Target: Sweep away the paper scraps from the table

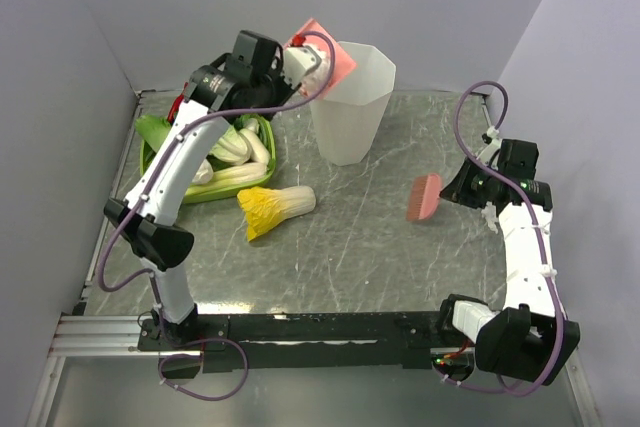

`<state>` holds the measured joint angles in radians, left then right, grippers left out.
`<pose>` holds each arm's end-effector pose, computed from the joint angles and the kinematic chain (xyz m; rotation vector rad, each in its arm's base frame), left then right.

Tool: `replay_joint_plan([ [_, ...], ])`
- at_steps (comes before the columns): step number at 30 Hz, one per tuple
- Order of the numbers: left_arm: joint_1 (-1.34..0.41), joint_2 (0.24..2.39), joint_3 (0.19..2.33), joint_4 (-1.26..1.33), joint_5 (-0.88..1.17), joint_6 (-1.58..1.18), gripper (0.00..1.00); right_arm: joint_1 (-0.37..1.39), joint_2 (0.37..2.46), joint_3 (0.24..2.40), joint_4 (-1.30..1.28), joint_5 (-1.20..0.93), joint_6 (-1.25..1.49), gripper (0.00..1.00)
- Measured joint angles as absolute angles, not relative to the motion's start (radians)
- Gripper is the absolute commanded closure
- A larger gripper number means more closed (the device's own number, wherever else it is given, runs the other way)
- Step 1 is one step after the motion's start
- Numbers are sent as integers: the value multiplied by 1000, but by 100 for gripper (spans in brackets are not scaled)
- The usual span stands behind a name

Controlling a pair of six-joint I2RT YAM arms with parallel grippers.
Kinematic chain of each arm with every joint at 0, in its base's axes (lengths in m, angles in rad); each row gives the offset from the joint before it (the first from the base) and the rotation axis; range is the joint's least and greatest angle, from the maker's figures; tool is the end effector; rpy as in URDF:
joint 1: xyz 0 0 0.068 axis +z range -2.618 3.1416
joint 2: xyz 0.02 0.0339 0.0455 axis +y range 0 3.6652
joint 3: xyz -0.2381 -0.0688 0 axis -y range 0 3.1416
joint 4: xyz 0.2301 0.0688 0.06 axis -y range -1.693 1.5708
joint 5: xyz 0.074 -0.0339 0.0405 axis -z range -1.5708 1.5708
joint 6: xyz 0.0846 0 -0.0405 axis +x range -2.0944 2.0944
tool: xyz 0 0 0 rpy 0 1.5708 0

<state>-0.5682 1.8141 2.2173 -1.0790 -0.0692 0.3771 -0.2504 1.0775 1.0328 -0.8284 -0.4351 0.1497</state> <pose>0.3311 -0.2044 0.3910 0.9886 2.0154 -0.0254 0.2381 -0.0241 0.2574 0.2859 2.3748 0.4827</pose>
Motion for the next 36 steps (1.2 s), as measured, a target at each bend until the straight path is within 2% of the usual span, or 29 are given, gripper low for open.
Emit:
replay_joint_plan([
  [23,-408,1924,2305,-905,-183,538,99,-263,1070,993,-815,-503,190,100],
  [36,-394,2106,2452,-694,-214,553,99,-280,1037,952,-808,-520,195,100],
])
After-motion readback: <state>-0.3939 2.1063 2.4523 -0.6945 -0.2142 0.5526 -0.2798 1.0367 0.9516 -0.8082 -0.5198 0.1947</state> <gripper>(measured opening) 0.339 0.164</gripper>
